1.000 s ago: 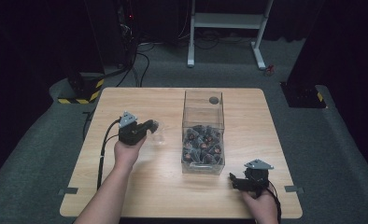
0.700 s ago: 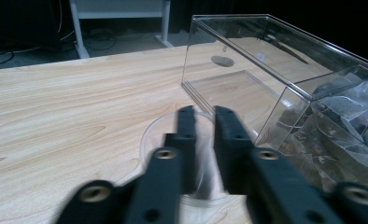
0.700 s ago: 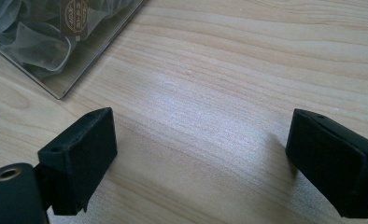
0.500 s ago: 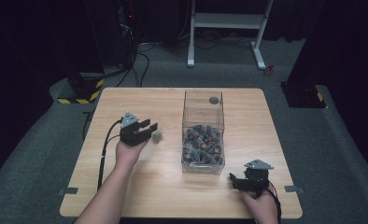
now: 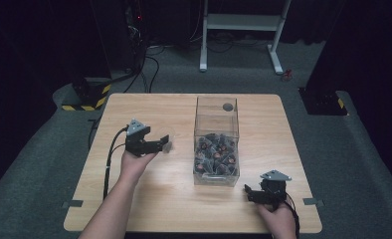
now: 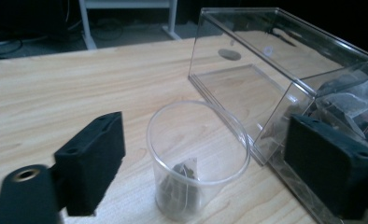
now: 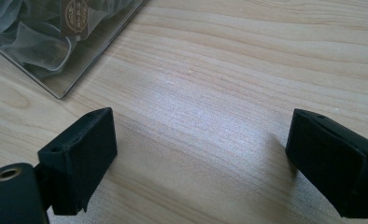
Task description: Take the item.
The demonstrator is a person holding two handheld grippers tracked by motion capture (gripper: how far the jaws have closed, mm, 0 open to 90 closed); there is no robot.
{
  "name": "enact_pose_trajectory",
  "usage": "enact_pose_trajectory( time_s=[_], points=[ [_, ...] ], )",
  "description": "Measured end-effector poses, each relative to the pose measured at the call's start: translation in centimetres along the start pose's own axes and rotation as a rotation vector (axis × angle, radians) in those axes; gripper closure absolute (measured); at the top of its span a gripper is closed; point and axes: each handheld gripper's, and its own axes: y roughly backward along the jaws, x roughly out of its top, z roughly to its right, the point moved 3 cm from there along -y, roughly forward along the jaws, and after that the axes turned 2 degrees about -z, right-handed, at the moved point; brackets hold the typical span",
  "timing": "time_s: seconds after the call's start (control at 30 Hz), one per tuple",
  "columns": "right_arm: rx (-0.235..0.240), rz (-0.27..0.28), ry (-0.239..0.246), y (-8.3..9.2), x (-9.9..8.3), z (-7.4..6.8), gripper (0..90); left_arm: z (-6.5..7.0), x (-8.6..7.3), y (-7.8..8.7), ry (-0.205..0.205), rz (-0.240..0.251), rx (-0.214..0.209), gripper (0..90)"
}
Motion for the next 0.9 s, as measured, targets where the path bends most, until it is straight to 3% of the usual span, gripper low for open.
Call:
enact_pose_trajectory(
  time_s=[0.27, 0.7, 0.9],
  points=[
    [0.000, 0.000, 0.000, 0.0, 0.0, 0.0, 8.7, 0.4, 0.1, 0.5, -0.011, -0.006, -0.004, 0.2],
    [0.000, -0.001, -0.009, 0.0, 0.0, -0.1, 8.7, 0.3, -0.6, 1.7, -0.017, -0.011, -0.014, 0.0],
    [0.001, -0.001, -0.010, 0.0, 0.0, -0.1, 8.7, 0.1, -1.2, 2.4, 0.001, -0.013, -0.016, 0.1]
  ],
)
